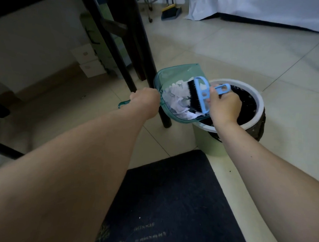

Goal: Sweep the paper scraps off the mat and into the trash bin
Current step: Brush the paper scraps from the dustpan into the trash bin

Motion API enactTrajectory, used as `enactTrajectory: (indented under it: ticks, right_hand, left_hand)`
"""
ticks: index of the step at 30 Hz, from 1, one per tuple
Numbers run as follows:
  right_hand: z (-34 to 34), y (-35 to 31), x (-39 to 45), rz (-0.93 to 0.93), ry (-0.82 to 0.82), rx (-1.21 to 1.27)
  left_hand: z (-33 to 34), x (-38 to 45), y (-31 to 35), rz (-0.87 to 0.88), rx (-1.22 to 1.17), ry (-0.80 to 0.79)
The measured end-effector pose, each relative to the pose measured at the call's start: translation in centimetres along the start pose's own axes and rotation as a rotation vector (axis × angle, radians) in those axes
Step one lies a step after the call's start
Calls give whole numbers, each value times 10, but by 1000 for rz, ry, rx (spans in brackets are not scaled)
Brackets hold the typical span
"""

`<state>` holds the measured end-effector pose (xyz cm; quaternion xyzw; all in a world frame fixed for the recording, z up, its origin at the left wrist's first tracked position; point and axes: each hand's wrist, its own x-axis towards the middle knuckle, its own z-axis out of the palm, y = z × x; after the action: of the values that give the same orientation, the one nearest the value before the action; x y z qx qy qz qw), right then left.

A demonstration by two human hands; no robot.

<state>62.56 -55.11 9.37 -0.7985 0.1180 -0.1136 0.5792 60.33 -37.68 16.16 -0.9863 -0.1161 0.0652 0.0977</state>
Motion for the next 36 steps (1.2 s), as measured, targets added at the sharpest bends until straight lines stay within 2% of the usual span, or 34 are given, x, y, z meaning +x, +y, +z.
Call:
enactTrajectory:
  ticks: [3, 8, 11, 14, 17, 19, 23, 30, 34, 36]
  right_hand:
    - [-13, 1, 8, 40, 124, -16]
    - [-25, -13, 9, 54, 242, 207]
    - [-15, -27, 1, 27, 185, 289]
    - [2, -36, -9, 6, 37, 324]
    - [14, -29, -14, -34, -100, 148]
    - [13, -19, -12, -32, -56, 41]
    - [-4, -6, 1, 50, 101, -15]
    - [-18, -10, 9, 58, 233, 216]
    - [-13, -23, 5, 19, 189, 331]
    - [-7, -21, 6, 22, 100, 255]
  left_hand:
    - [0, 0, -2, -3, -5, -1]
    - [-2, -2, 0, -4, -26, -5]
    - [-3, -1, 3, 1, -30, -6]
    - [-1, 0, 4, 13, -21, 4]
    - [-1, -1, 5, 22, -13, 2]
    - [-1, -2, 4, 19, -10, 1]
    - [-2, -3, 3, 30, -22, 19]
    - [-3, -4, 3, 43, -32, 17]
    - [-3, -4, 2, 32, -32, 22]
    - [-4, -4, 2, 23, -29, 28]
